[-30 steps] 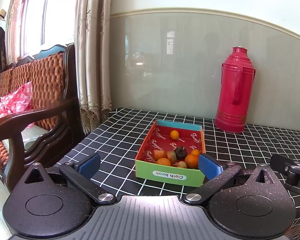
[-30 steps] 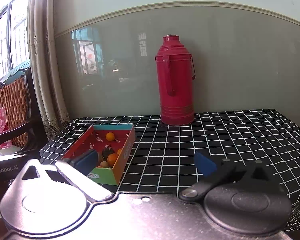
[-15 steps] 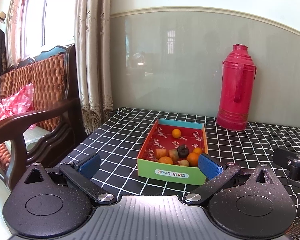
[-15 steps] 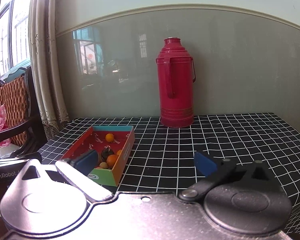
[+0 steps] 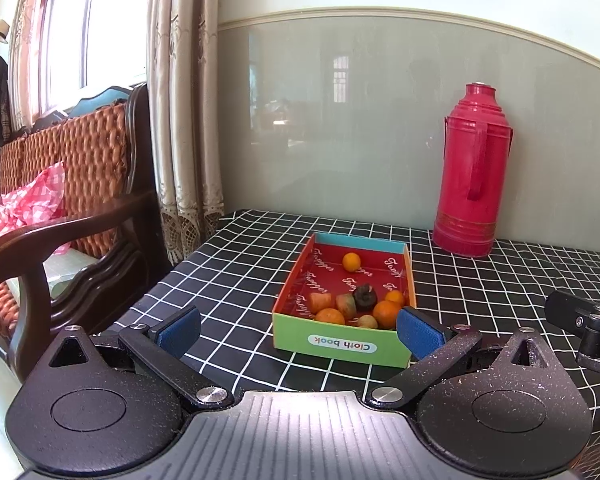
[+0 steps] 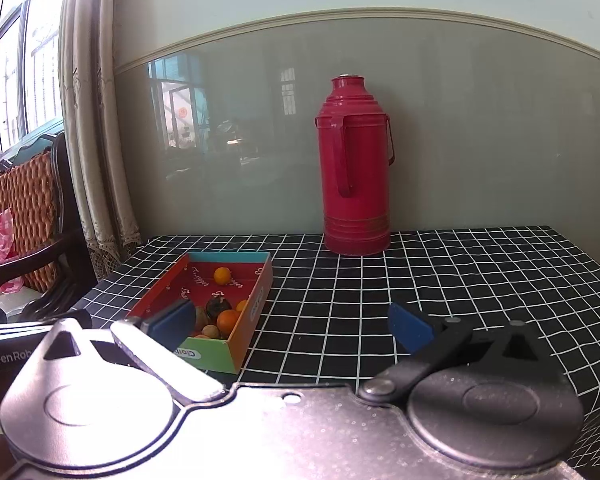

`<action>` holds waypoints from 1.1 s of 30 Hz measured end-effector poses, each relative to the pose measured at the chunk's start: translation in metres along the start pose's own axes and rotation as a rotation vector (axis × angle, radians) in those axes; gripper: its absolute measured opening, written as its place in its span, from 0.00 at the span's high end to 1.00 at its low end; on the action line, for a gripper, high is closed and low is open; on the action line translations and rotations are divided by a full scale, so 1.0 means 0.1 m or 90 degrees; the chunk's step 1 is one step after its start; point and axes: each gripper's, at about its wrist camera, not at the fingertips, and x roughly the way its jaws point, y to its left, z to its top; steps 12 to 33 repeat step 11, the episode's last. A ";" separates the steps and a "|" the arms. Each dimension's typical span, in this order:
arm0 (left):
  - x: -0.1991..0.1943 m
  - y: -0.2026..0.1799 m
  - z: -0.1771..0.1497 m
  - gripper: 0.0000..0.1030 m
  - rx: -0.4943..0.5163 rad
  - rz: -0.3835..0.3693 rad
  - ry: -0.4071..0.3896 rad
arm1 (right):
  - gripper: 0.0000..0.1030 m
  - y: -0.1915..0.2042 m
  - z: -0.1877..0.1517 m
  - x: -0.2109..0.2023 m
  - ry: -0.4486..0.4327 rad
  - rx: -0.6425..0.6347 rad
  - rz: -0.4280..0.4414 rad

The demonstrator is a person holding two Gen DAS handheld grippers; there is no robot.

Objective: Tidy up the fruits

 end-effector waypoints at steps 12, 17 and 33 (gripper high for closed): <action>0.05 -0.07 -0.04 0.01 0.016 -0.013 -0.003 | 0.06 0.00 -0.03 0.07 0.009 0.003 -0.005; 0.05 -0.07 -0.04 0.01 0.016 -0.013 -0.003 | 0.06 0.00 -0.03 0.07 0.009 0.003 -0.005; 0.05 -0.07 -0.04 0.01 0.016 -0.013 -0.003 | 0.06 0.00 -0.03 0.07 0.009 0.003 -0.005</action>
